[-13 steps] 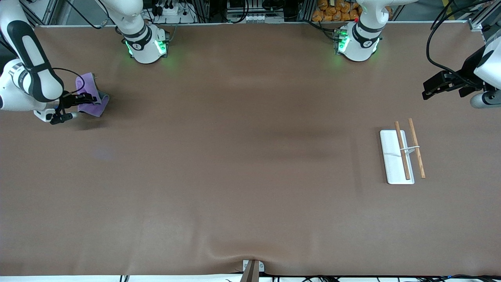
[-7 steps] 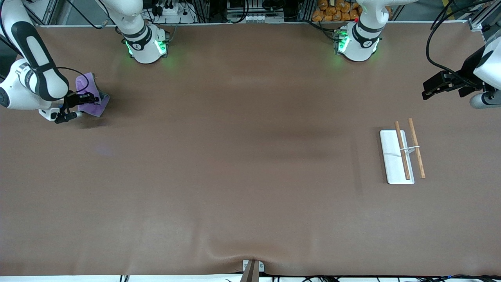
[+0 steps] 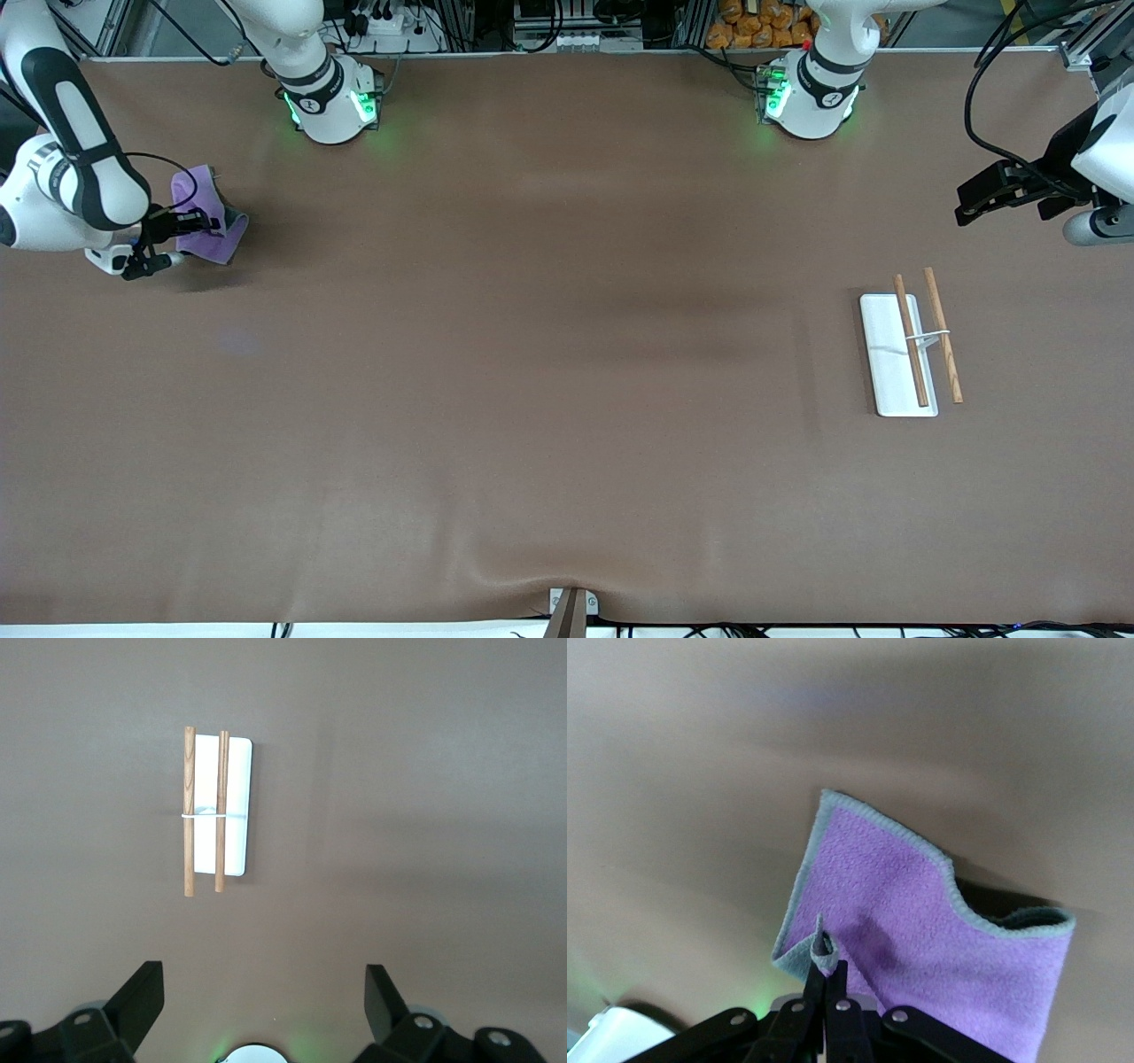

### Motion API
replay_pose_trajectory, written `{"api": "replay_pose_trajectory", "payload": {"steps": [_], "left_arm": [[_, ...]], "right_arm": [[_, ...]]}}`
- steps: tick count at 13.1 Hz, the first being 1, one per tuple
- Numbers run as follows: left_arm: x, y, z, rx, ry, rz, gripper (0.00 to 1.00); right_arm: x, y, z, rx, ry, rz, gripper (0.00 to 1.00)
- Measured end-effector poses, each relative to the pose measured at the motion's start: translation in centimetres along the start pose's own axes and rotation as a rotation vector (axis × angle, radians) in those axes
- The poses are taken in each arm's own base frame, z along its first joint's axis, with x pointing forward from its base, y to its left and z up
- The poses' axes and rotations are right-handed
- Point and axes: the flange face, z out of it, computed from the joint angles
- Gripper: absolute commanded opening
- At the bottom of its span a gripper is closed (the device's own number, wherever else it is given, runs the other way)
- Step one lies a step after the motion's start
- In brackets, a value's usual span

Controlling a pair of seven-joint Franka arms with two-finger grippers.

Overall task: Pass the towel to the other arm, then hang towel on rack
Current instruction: 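Lift the towel with the right gripper toward the table center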

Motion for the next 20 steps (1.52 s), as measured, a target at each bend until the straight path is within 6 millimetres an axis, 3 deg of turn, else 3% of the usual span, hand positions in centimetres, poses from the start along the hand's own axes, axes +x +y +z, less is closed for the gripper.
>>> {"api": "replay_pose_trajectory", "payload": {"steps": [4,7,12,18,20], "left_arm": [[0.0,0.0,0.2,0.001,-0.004,0.0,1.0],[0.0,0.0,0.3,0.001,-0.007,0.0,1.0],[0.0,0.0,0.4,0.001,-0.009,0.0,1.0],[0.1,0.0,0.6,0.002,-0.014,0.0,1.0],[0.1,0.0,0.7,0.002,-0.015,0.0,1.0]], "right_arm": [[1.8,-1.4,-5.4,0.018,-0.026,-0.025,0.0],[3.9,-4.5,-11.2,0.004,-0.063,-0.013,0.0],[6.7,-11.8,-20.0,-0.054,-0.096,0.009,0.0],[9.4,-21.8,-25.1,-0.05,-0.088,0.122,0.0],[10.4,-25.6,-25.9,-0.043,-0.075,0.179,0.0]]}}
